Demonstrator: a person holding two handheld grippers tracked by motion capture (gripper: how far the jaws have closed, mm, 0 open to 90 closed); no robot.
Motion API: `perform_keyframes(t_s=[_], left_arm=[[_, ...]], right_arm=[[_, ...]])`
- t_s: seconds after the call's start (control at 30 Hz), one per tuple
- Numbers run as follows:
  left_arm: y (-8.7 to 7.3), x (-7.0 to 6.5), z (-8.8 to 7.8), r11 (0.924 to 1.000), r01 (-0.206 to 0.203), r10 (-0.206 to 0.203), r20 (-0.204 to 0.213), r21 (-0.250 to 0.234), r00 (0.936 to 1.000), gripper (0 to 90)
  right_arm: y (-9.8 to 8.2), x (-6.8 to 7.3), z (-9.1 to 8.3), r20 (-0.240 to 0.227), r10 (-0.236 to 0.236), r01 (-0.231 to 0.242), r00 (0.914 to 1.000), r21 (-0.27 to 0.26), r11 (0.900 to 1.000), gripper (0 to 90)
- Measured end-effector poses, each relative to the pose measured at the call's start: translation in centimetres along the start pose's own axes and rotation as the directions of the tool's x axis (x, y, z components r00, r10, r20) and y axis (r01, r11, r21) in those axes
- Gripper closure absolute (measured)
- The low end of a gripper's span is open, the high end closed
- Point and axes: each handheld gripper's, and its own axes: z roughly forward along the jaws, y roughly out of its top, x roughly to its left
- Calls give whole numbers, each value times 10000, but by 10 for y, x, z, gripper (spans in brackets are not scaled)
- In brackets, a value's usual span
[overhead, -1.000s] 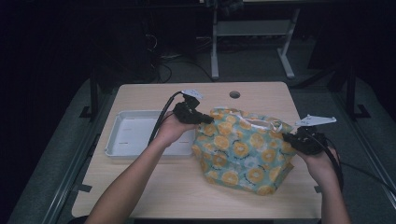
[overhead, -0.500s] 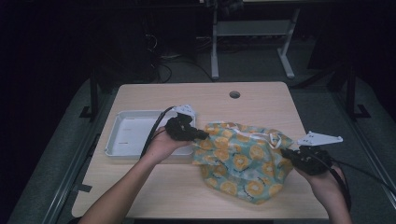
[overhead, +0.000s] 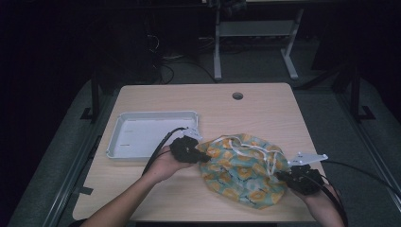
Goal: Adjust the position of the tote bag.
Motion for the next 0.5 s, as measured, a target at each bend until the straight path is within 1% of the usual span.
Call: perform_keyframes(t_s=[0.03,0.07,0.1,0.17,0.2,0.27,0.33,0.37,0.4,0.43,0.47,0.5], left_arm=[[0,1,3,9999,-75,75,-27,88,10000,883],[0,0,4,10000,-2,2,-48,41,10000,882],[0,1,5,10000,-23,24,-91,38,10000,882],[1,3,7,9999,-106,108,-174,73,9998,881],[2,3,8,9999,-111,112,-217,46,9997,881],[4,4,10,9998,-218,220,-373,48,9991,880],[8,6,13,9996,-287,291,-631,57,9976,880],[10,8,14,9991,-398,406,-759,123,9963,880],[13,10,15,9993,-352,359,-897,104,9953,880],[17,14,17,9986,-482,502,-1054,213,9932,880],[19,16,19,9992,-380,388,-1190,90,9921,880],[21,20,19,9984,-512,538,-1251,243,9907,880]], right_arm=[[0,0,3,55,-107,107,9999,43,9999,890],[1,-1,7,46,-137,137,9999,152,9998,890],[1,0,9,101,-115,113,9999,216,9997,890],[2,-2,13,163,-266,261,9995,315,9992,890],[2,-2,16,168,-231,226,9996,299,9993,890],[4,-4,19,231,-305,295,9993,415,9987,890],[7,-6,23,283,-296,284,9992,422,9987,890],[8,-7,25,301,-262,248,9992,434,9987,890],[10,-8,27,354,-308,293,9989,442,9986,890],[12,-10,29,420,-320,301,9986,447,9985,890],[15,-11,32,491,-268,246,9984,449,9987,890],[17,-14,34,537,-364,340,9979,444,9984,890]])
